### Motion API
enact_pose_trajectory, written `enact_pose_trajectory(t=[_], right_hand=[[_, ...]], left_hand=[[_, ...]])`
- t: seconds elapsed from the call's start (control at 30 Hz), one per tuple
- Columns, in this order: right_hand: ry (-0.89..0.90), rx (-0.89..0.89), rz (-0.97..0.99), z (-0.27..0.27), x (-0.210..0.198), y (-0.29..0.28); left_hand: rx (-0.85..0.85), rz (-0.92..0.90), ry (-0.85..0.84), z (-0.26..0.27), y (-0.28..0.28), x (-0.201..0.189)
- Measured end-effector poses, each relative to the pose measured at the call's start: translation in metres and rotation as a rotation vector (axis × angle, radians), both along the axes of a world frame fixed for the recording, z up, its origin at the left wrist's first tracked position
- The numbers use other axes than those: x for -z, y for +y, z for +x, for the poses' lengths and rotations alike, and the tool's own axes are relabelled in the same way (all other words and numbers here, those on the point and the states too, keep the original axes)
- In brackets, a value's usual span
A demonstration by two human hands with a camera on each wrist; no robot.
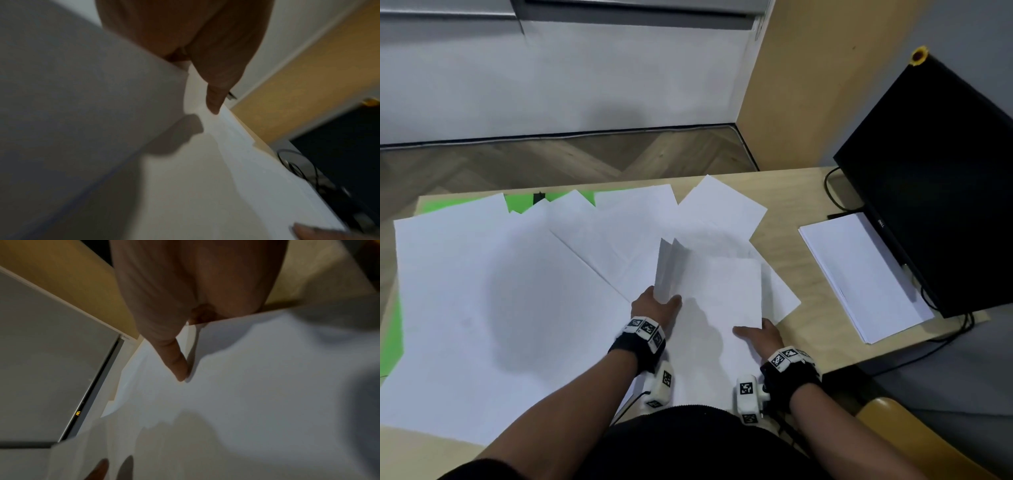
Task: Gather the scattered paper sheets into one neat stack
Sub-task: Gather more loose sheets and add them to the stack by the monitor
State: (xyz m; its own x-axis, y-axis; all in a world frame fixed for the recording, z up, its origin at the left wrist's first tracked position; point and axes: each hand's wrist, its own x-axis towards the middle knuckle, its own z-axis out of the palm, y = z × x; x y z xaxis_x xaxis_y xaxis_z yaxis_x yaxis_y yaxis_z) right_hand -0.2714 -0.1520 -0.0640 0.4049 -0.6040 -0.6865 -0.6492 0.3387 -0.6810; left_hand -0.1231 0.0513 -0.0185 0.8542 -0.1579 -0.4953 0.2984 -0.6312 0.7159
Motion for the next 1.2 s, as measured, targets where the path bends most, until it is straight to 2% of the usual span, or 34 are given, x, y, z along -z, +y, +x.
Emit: enact_pose_trajectory(t=[0.07,0.17,0.27,0.3,0.37,0.43,0.53,0.63,0.73,0.77,0.83,0.9,0.93,1.0,1.1,1.2], right_hand=[[-0.023,-0.031,0.014,0.001,-0.019,0.010],[0.012,-0.114,-0.050,0.001,-0.033,0.017],[0.056,-0.134,-0.212,0.004,-0.049,0.019],[0.050,-0.109,-0.261,0.005,-0.052,0.018],[-0.070,-0.010,-0.283,0.006,-0.050,0.013],[-0.208,0.032,-0.199,0.011,-0.054,0.013],[-0.282,-0.042,-0.008,0.026,-0.059,0.020],[-0.350,-0.088,0.139,0.051,-0.061,0.033],[-0.331,-0.210,0.099,0.074,-0.055,0.048],[-0.297,-0.276,0.035,0.082,-0.053,0.053],[-0.203,-0.454,-0.161,0.095,-0.049,0.061],[-0.123,-0.555,-0.263,0.103,-0.042,0.067],[-0.097,-0.581,-0.280,0.105,-0.038,0.072],[-0.056,-0.592,-0.282,0.107,-0.029,0.078],[-0.023,-0.555,-0.297,0.105,-0.024,0.082],[-0.002,-0.562,-0.291,0.104,-0.025,0.083]], left_hand=[[0.089,0.017,0.047,0.000,-0.005,-0.002],[0.338,0.054,0.100,-0.002,-0.013,-0.004],[0.389,-0.029,0.137,-0.003,-0.016,-0.008],[0.370,-0.083,0.166,-0.002,-0.014,-0.010],[0.316,-0.204,0.217,0.003,-0.010,-0.016],[0.236,-0.300,0.247,0.007,-0.005,-0.023],[0.040,-0.424,0.306,0.013,0.009,-0.033],[-0.230,-0.571,0.322,0.020,0.032,-0.029],[-0.390,-0.631,0.262,0.030,0.062,-0.022],[-0.404,-0.585,0.203,0.032,0.074,-0.021],[-0.380,-0.345,0.015,0.034,0.101,-0.016],[-0.379,0.089,-0.198,0.029,0.128,-0.003],[-0.395,0.292,-0.251,0.026,0.143,0.006],[-0.391,0.531,-0.183,0.017,0.168,0.021],[-0.250,0.653,-0.035,0.007,0.187,0.040],[-0.118,0.670,-0.056,0.001,0.182,0.042]])
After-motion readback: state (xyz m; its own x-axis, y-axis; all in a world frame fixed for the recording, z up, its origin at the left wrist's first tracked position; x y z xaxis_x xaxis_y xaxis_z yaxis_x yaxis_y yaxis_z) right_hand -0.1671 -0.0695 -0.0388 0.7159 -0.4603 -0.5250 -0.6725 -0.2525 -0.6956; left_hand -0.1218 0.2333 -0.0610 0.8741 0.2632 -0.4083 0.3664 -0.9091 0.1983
